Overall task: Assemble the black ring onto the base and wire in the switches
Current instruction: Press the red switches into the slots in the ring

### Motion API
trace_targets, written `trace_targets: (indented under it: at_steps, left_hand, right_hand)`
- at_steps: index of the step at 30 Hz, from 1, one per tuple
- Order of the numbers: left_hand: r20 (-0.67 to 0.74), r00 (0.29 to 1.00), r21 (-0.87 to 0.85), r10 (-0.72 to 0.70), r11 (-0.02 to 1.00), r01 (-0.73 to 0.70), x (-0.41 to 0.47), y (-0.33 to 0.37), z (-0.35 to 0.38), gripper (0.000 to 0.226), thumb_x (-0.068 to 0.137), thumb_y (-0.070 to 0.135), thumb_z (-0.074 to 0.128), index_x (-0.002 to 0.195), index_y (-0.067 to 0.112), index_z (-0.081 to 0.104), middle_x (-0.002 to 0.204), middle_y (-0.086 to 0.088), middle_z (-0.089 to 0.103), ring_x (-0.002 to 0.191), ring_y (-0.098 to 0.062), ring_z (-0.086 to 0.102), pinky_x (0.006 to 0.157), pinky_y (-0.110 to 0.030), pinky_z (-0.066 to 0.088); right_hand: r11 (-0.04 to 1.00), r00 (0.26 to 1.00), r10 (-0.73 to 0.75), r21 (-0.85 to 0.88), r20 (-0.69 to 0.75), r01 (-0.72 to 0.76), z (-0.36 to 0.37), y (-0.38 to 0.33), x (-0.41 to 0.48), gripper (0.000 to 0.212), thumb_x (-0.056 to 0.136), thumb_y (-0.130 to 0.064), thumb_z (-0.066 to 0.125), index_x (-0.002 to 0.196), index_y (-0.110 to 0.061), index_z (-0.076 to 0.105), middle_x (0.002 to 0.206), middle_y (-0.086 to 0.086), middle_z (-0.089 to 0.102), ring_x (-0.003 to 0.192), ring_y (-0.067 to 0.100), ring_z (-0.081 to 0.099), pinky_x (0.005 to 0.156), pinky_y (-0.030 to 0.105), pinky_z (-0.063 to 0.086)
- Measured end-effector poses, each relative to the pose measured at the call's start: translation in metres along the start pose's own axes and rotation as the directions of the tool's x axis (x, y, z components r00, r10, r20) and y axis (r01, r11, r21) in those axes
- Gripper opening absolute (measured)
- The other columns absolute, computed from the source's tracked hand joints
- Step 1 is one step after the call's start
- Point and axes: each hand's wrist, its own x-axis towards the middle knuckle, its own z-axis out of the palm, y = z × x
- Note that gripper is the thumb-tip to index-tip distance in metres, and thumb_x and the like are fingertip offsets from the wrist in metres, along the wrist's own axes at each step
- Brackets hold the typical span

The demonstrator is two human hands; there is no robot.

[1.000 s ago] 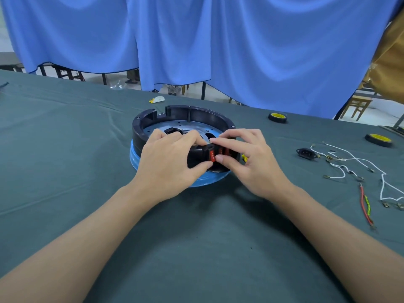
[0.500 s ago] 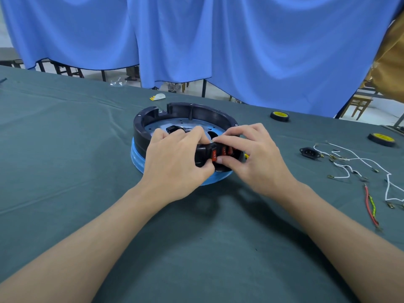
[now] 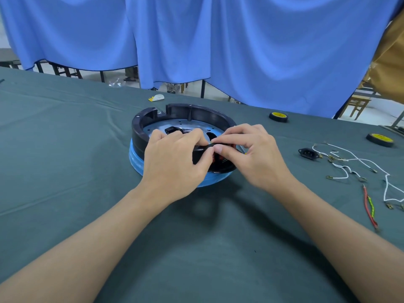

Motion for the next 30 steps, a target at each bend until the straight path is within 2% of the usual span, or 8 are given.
trace_targets:
  at_steps: [5,7,10,14,17,21,26,30]
  left_hand:
    - [-0.036,0.997,0.038,0.067,0.997,-0.066,-0.004,0.000,0.002,0.023,0.089,0.036,0.055,0.084,0.018,0.068,0.071,0.008,0.067,0.068,-0.022,0.060,0.074,-0.037,0.034]
    - [-0.048,0.995,0.063,0.088,0.994,-0.085,-0.006,-0.002,0.002,0.028,0.091,0.038,0.051,0.087,0.017,0.069,0.074,0.007,0.069,0.071,-0.023,0.061,0.075,-0.039,0.034]
    - [-0.056,0.992,0.092,0.113,0.990,-0.107,-0.007,-0.004,0.004,0.031,0.093,0.037,0.049,0.088,0.016,0.070,0.075,0.006,0.069,0.074,-0.024,0.060,0.077,-0.037,0.035]
    - [-0.130,0.980,0.170,0.154,0.977,-0.131,-0.006,-0.004,0.008,0.027,0.094,0.031,0.053,0.089,0.012,0.072,0.083,0.001,0.070,0.078,-0.027,0.061,0.076,-0.038,0.036]
    - [-0.141,0.974,0.201,0.175,0.969,-0.145,-0.006,-0.003,0.012,0.027,0.095,0.029,0.054,0.088,0.011,0.073,0.083,-0.001,0.067,0.079,-0.029,0.059,0.074,-0.038,0.037]
    - [-0.124,0.975,0.215,0.185,0.964,-0.156,-0.007,-0.003,0.014,0.029,0.096,0.030,0.052,0.090,0.012,0.073,0.084,-0.002,0.066,0.080,-0.029,0.058,0.073,-0.040,0.038]
    - [-0.125,0.974,0.208,0.189,0.965,-0.160,-0.008,-0.004,0.014,0.029,0.096,0.030,0.051,0.090,0.012,0.074,0.085,-0.001,0.066,0.080,-0.028,0.058,0.074,-0.039,0.037]
    - [-0.159,0.973,0.169,0.169,0.975,-0.142,-0.005,-0.006,0.010,0.032,0.097,0.031,0.048,0.089,0.013,0.073,0.086,0.001,0.068,0.081,-0.026,0.058,0.077,-0.037,0.035]
  right_hand:
    - [0.996,0.997,-0.078,-0.038,-0.007,0.078,-0.003,0.002,-0.002,0.017,0.090,-0.036,0.063,0.103,-0.038,0.073,0.102,-0.022,0.061,0.102,0.010,0.045,0.087,0.020,0.038]
    - [0.992,0.992,-0.112,-0.068,-0.054,0.108,-0.009,0.009,-0.002,0.022,0.091,-0.033,0.061,0.109,-0.029,0.072,0.106,-0.014,0.064,0.103,0.012,0.051,0.087,0.020,0.040]
    - [0.969,0.987,0.034,-0.235,-0.160,-0.071,-0.032,0.034,0.006,0.021,0.092,-0.031,0.059,0.107,-0.025,0.072,0.112,-0.003,0.065,0.109,0.019,0.052,0.087,0.029,0.040]
    - [0.720,0.926,0.339,-0.587,-0.167,-0.370,-0.059,0.076,0.004,0.030,0.091,-0.030,0.056,0.118,-0.020,0.066,0.126,0.009,0.058,0.118,0.033,0.043,0.096,0.041,0.038]
    - [0.552,0.888,0.385,-0.708,-0.252,-0.440,-0.057,0.092,-0.010,0.034,0.090,-0.031,0.054,0.118,-0.014,0.062,0.125,0.014,0.057,0.119,0.037,0.041,0.095,0.045,0.035]
    - [0.414,0.822,0.527,-0.779,-0.217,-0.471,-0.053,0.099,-0.015,0.025,0.092,-0.028,0.047,0.105,-0.010,0.057,0.120,0.019,0.057,0.116,0.040,0.044,0.098,0.045,0.031]
    - [0.406,0.839,0.514,-0.811,-0.178,-0.421,-0.061,0.101,-0.012,0.029,0.082,-0.017,0.055,0.110,-0.016,0.057,0.117,0.013,0.058,0.112,0.038,0.050,0.096,0.041,0.030]
    - [0.570,0.846,0.520,-0.691,-0.116,-0.444,-0.070,0.107,-0.005,0.035,0.084,-0.008,0.056,0.119,-0.015,0.060,0.119,0.015,0.052,0.112,0.038,0.051,0.095,0.043,0.036]
